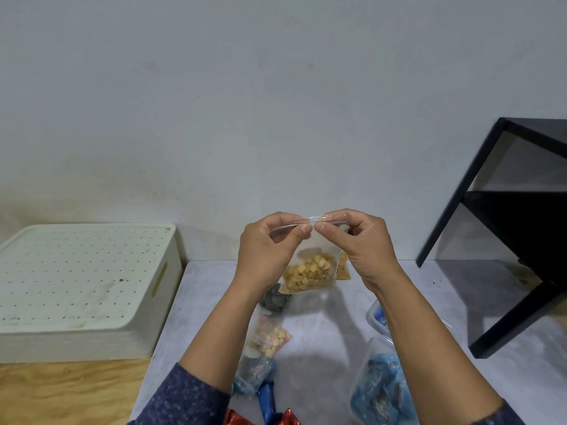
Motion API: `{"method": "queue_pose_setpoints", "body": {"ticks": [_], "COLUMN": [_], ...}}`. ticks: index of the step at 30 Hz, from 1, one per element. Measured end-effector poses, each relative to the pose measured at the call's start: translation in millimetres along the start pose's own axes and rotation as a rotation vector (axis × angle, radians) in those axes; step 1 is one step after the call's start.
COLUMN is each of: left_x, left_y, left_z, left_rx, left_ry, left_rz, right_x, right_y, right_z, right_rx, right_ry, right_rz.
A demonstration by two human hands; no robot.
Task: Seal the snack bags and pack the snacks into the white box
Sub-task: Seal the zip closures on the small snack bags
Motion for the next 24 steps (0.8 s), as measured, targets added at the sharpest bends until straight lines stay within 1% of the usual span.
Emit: {"method": "queue_pose_setpoints", "body": {"ticks": [8,13,17,20,24], "left_x": [5,8,13,12,8], "left_y": [5,10,10,10,2], "left_z": [-4,-3,-1,-2,-2], "left_rx": [-0.024,-0.060,-0.080,-0.046,0.072], "left_ry": [0.041,0.051,0.068,0.072,0.059], "left_rz": [0.038,0.022,0.049,0.056,0.005], "right_x": [-2,-5,-8,-15,-22], "right_y": [-2,-8,-9,-10,-8], "right_z": [-2,-3,-2,0,0], "right_rx": [-0.029,0.034,0.056,0.062,0.031], "right_ry": [-0.009,-0.047,-0.055,-0.091,-0.165], "right_rz": [-0.042,-0.090,-0.113,-0.160,-0.224]}}
Point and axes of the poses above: each hand's wrist, its own z-axis towards the middle knuckle, its own y-axis out of the palm, x = y × z, the point moved 9 cm from there along z, towards the middle knuckle, and after that the axes turned 3 degrees about -z, right-handed, at the moved point
